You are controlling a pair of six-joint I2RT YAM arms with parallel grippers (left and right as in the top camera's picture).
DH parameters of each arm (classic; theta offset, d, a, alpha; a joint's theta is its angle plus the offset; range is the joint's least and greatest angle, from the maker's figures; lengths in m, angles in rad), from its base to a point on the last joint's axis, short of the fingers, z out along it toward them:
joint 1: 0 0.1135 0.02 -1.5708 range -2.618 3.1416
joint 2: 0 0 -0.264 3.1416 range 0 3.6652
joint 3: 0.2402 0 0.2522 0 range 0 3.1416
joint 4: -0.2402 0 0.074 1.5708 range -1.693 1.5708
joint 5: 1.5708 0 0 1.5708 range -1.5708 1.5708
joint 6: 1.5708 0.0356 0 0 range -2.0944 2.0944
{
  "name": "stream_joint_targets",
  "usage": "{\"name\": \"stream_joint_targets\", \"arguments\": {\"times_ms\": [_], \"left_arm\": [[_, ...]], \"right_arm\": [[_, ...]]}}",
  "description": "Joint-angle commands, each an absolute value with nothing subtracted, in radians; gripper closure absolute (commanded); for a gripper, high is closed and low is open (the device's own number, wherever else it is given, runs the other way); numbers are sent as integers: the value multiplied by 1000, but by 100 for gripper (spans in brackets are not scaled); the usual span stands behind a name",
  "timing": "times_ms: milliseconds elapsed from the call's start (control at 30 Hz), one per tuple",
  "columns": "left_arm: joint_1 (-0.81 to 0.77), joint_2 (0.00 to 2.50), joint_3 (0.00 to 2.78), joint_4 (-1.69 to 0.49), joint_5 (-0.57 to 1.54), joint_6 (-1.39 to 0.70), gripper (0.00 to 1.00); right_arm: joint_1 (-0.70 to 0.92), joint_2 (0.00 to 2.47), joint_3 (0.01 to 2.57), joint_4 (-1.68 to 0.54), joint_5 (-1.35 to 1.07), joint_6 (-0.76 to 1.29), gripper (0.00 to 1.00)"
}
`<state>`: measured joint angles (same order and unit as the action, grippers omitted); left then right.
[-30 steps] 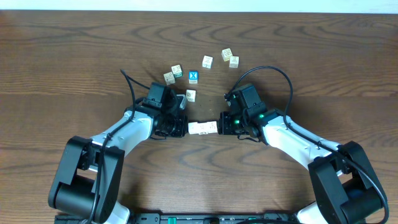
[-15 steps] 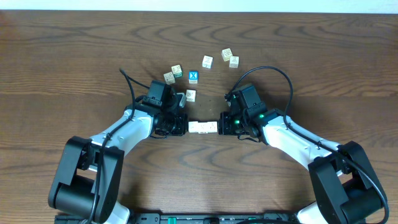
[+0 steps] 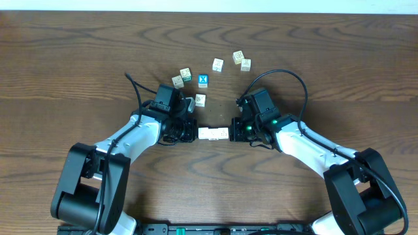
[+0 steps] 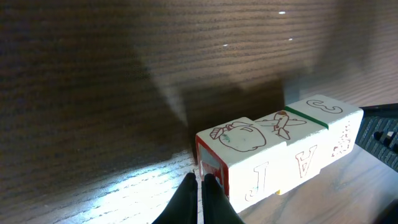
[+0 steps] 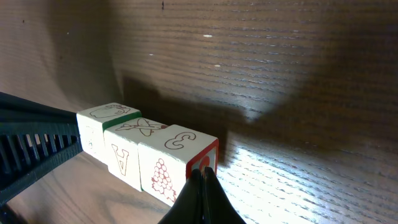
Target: Lift 3 blocks
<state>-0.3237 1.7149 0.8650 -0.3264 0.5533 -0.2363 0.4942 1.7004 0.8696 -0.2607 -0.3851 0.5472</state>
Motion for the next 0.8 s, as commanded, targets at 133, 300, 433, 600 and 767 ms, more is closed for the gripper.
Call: {"name": "stream_joint_targets", "arguments": {"times_ms": [133,300,433,600,767], "left_arm": [[-360,1696,915,-309,756,-249,93],[-360,1696,915,-309,756,-249,93],[-360,1696,915,-309,756,-249,93],[-360,1696,915,-309,756,-249,93],[-360,1696,922,-310,756,-249,93]], "right_arm": [[538,1677,879,-238,-525,537,99],[538,1677,879,-229,-540,538,99],[538,1677,882,-220,-552,537,99],[538,1677,883,-220,-552,537,99],[538,1676,883,-220,-556,537,99]]}}
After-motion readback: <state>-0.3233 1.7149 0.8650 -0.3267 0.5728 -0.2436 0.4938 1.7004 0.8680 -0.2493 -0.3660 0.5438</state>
